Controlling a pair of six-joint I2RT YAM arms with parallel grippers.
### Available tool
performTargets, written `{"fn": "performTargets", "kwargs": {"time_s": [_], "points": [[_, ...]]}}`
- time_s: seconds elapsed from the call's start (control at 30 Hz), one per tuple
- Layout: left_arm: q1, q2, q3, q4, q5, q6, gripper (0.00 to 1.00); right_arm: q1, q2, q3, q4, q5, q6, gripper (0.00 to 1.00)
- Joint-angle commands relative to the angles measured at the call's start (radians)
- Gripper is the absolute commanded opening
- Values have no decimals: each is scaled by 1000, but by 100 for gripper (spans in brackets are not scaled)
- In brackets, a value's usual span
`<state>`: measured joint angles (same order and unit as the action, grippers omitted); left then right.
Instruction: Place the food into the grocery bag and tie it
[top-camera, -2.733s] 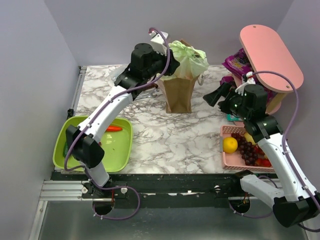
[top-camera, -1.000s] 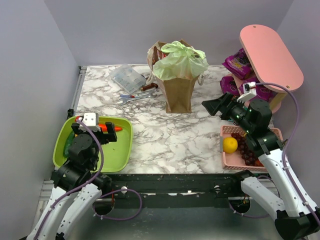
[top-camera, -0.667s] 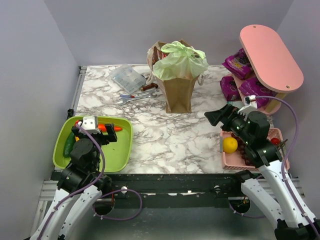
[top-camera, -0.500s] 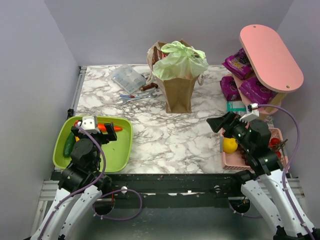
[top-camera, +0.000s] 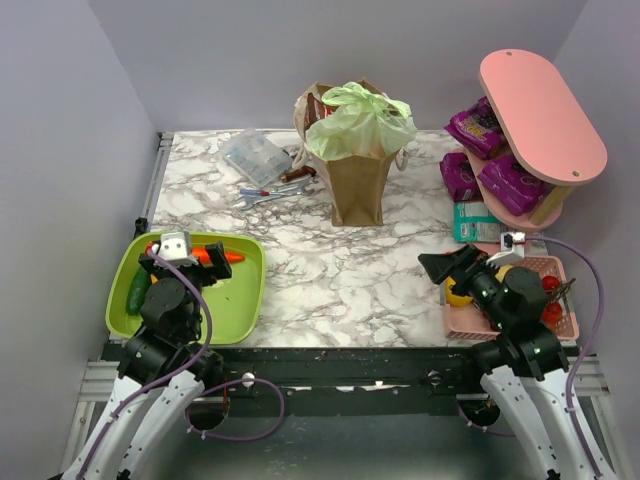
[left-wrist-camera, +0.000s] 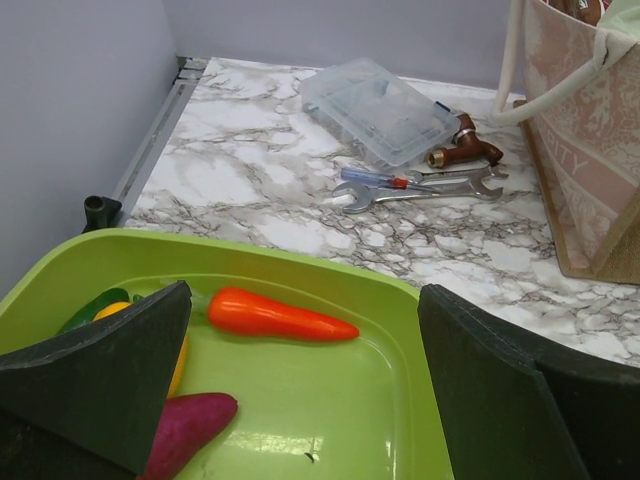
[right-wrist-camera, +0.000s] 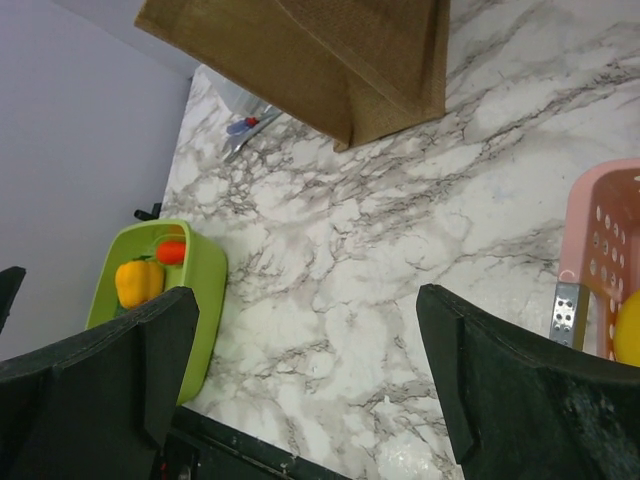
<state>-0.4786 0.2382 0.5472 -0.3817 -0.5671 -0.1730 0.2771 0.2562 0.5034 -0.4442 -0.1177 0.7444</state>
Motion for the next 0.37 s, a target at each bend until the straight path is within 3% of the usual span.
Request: {"fn": "performTargets", "kwargs": {"time_s": [0.0, 0.33], "points": [[7, -24, -12, 31, -30, 19, 99, 3, 50, 18, -37, 25, 7, 100], [8, -28, -17, 32, -36, 25, 98, 4, 57, 27, -61, 78, 32, 100]]}}
